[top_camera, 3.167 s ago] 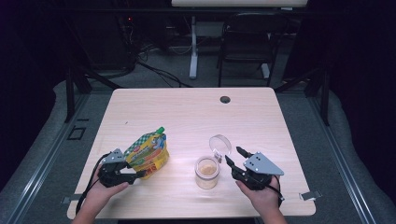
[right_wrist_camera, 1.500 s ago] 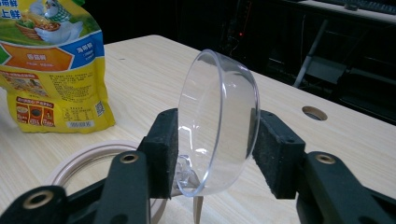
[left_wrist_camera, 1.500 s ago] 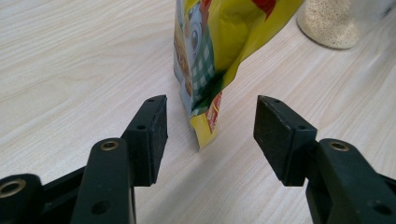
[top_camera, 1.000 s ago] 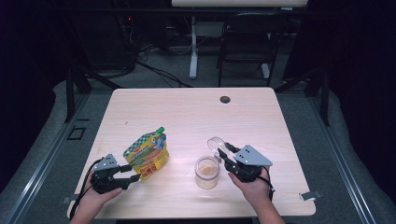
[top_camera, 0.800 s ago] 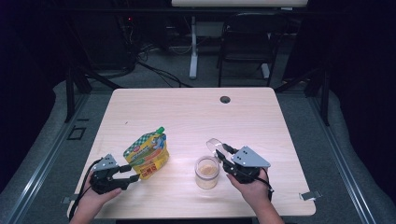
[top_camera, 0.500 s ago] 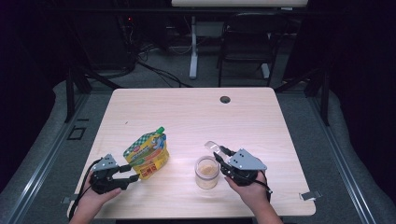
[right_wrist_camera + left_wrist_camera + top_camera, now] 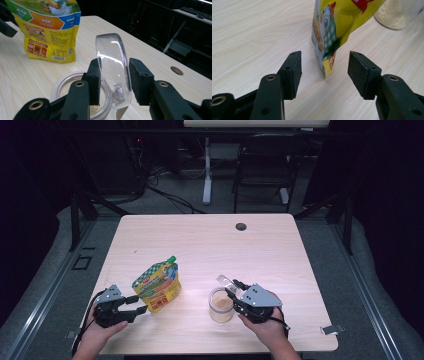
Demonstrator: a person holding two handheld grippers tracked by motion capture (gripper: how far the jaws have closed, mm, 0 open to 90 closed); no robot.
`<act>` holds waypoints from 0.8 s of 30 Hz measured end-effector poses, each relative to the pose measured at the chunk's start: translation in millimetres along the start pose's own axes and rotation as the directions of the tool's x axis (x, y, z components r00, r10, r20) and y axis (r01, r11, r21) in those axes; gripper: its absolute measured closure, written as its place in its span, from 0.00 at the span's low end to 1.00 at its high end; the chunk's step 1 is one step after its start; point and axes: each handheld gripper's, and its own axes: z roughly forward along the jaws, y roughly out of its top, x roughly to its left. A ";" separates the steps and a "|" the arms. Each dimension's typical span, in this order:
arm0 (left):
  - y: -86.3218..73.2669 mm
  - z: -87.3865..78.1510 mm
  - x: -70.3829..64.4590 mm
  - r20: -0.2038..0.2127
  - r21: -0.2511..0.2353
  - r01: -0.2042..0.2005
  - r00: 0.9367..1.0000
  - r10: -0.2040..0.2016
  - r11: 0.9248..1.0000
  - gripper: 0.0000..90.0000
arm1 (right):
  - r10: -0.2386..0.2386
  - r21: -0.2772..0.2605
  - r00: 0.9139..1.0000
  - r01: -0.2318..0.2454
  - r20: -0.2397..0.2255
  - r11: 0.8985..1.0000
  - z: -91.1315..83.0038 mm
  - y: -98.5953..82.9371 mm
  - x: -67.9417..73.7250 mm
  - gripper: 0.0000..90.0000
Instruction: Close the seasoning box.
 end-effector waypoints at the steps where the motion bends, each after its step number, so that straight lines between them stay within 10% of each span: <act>1: 0.0 0.2 0.1 0.001 0.003 -0.003 1.000 0.003 1.000 0.50 | -0.004 0.001 1.000 0.004 -0.001 1.000 -0.1 0.0 1.4 0.68; 24: 0.5 3.9 -1.0 0.004 0.020 -0.018 1.000 0.018 1.000 0.50 | -0.042 0.076 0.997 0.047 -0.067 0.996 5.8 -5.8 17.1 0.45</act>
